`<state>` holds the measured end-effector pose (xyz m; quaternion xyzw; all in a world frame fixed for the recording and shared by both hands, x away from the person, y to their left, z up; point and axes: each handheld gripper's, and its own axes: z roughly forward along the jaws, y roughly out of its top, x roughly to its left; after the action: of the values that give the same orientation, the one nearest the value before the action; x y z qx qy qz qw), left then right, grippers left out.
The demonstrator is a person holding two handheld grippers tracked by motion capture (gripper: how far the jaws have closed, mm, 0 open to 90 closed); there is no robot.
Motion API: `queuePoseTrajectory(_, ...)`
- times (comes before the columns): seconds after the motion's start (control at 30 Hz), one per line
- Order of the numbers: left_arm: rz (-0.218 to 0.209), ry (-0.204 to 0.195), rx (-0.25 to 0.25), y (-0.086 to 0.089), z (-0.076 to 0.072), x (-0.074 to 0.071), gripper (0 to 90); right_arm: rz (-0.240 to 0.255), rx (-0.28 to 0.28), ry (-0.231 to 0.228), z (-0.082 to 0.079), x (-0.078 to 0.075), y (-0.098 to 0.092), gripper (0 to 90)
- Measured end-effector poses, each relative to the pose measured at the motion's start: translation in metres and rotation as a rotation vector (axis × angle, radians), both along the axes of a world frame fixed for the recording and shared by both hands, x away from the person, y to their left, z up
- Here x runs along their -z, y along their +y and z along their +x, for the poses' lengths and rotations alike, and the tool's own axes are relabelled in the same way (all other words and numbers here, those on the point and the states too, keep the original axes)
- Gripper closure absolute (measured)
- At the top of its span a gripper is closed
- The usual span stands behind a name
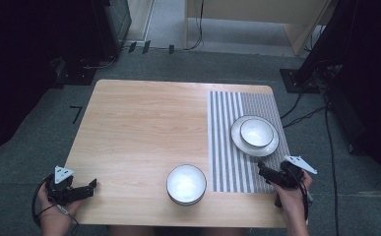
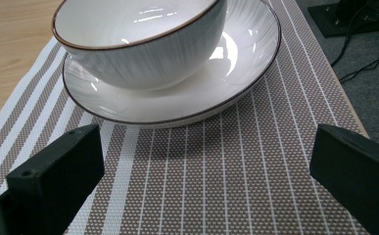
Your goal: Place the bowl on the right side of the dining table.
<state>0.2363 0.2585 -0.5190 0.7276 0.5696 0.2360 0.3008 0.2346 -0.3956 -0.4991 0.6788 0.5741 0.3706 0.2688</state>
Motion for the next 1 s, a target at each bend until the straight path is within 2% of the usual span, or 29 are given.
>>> queuePoseTrajectory(0.37, 0.0, 0.0, 0.0, 0.0, 0.0, 0.0, 0.0, -0.018, -0.01, 0.037, -0.006, 0.008, 0.0, 0.0)
queuePoseTrajectory(1.0, 0.0, 0.0, 0.0, 0.0, 0.0, 0.0, 0.0, -0.045, -0.015, 0.073, -0.022, 0.02, -0.004, 0.0)
